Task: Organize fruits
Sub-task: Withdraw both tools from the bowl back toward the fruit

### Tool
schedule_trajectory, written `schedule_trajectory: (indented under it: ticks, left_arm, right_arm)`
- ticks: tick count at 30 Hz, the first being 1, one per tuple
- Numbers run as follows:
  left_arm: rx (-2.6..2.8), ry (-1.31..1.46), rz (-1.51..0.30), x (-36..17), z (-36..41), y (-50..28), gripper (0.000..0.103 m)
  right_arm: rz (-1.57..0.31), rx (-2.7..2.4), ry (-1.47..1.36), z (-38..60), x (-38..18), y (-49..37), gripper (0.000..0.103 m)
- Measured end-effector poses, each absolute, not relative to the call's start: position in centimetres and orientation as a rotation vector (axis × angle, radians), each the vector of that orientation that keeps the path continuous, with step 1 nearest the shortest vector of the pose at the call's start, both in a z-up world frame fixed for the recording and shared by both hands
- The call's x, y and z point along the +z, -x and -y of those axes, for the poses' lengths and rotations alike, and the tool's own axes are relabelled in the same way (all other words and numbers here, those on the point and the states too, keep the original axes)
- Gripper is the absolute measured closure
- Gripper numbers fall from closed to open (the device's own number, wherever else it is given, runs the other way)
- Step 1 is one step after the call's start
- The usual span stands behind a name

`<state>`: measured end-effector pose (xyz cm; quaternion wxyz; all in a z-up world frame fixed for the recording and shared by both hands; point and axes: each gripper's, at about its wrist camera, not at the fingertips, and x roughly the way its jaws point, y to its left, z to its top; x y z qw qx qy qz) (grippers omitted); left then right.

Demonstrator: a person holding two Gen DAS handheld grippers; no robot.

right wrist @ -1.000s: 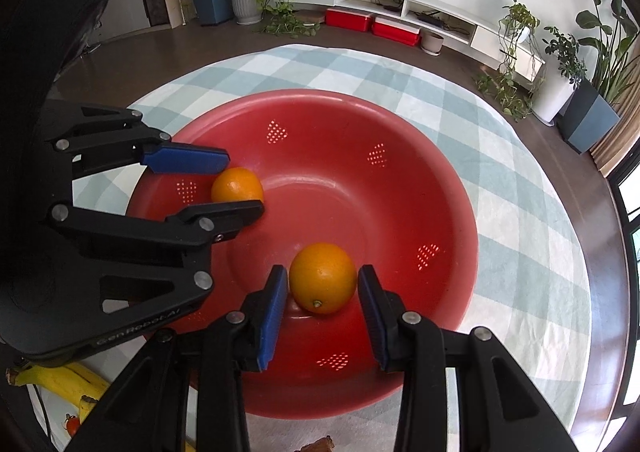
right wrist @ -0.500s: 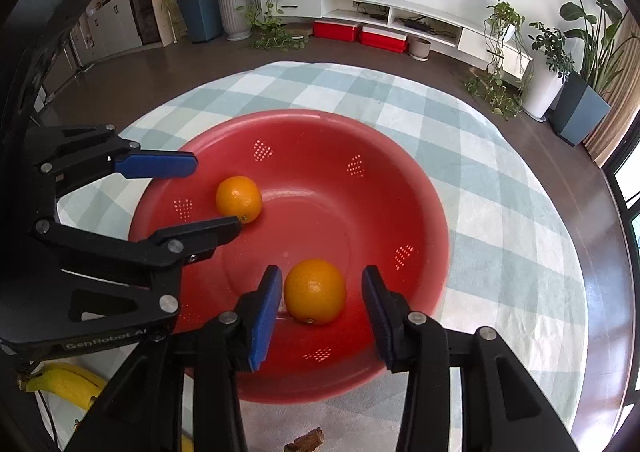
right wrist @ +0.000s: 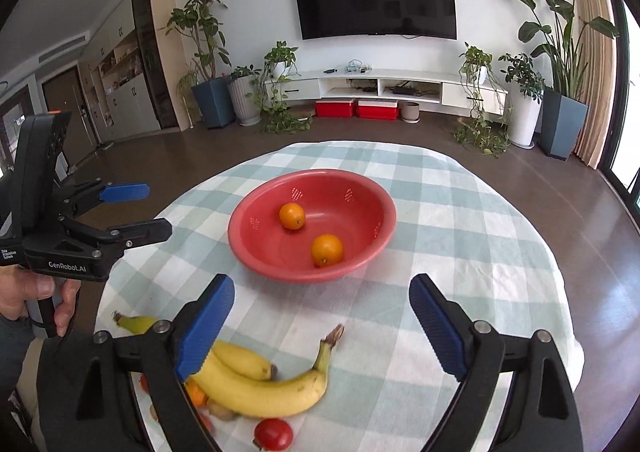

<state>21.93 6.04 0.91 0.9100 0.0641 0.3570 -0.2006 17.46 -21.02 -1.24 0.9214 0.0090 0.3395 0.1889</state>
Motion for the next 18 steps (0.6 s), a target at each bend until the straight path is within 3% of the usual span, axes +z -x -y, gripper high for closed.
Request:
schedule_trajectory:
  ticks: [10,18]
  left_arm:
    - [-0.431,0.034,-0.807,-3.7,-8.4,-9.9,0.008]
    - [-0.435,0.042,-0.909,-7.2,-6.4,-6.6,0.008]
  right_arm:
    - [-0.726,0.396,-0.109,21.5,-4.6,-9.1,0.012]
    - [-0.795,0.452,-0.041,18.5,-6.7,-6.9,0.012]
